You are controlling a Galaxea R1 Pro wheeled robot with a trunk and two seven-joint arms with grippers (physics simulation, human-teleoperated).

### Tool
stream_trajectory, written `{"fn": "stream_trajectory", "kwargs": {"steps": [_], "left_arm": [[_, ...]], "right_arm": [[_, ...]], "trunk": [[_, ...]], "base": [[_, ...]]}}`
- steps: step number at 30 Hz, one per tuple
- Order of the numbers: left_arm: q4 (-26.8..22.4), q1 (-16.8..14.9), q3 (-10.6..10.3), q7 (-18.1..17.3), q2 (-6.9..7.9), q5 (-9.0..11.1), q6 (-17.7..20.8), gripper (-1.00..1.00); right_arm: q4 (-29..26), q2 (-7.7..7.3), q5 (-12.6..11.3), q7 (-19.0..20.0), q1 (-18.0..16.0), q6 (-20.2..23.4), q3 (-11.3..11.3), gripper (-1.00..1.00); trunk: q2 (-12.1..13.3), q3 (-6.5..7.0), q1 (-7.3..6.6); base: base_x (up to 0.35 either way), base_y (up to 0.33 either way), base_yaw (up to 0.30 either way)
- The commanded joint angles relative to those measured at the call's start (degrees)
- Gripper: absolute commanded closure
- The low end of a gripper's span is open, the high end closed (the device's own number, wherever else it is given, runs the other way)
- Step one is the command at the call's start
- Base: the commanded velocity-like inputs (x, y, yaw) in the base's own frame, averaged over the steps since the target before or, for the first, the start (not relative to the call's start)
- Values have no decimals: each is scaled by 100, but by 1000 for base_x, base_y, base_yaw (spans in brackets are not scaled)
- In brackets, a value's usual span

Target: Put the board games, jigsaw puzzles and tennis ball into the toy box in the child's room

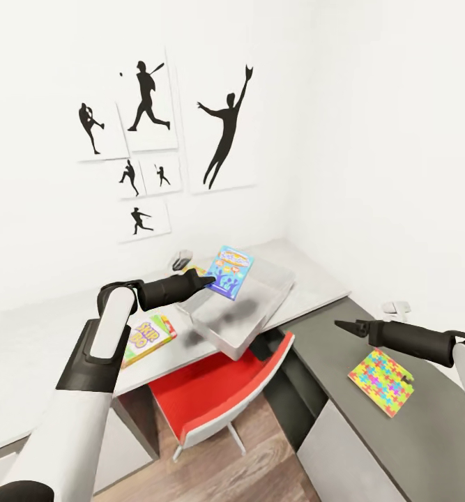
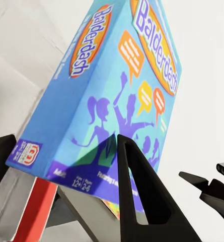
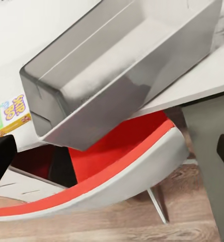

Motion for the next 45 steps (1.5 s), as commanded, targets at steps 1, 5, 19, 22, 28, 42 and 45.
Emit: {"fn": "stream_trajectory", "kwargs": {"steps": [1, 5, 19, 22, 28, 42, 45], "left_arm": [[-2, -4, 6, -37, 0, -16, 21, 100], [-4, 0, 6, -38, 3, -15, 22, 100], [-2, 60, -22, -36, -11, -22, 7, 100], [0, 66, -29, -34, -20, -24, 6, 100], [2, 96, -33, -39, -26, -39, 3, 100], [10, 253, -317, -131, -116, -19, -49, 100], [10, 265, -449, -161, -141, -13, -76, 100]], "right_arm": [[-3, -1, 24, 37, -7, 23, -5, -100], [-3, 3, 24, 35, -7, 23, -5, -100], [-3, -1, 24, 37, -7, 23, -41, -100], [-3, 0, 24, 46, -7, 23, -58, -100], [-3, -1, 23, 61, -7, 23, -82, -100], [38, 127, -991, 116, -8, 23, -175, -100], [50, 198, -1225, 117, -7, 23, -174, -100]], "trunk": [[-11, -11, 5], [-11, -11, 5], [-11, -11, 5], [-11, -11, 5], [-11, -11, 5], [-11, -11, 5], [-11, -11, 5]], "base": [[177, 246, -8], [175, 238, -5], [45, 57, -1], [5, 6, 0], [2, 3, 0], [0, 0, 0], [0, 0, 0]]}}
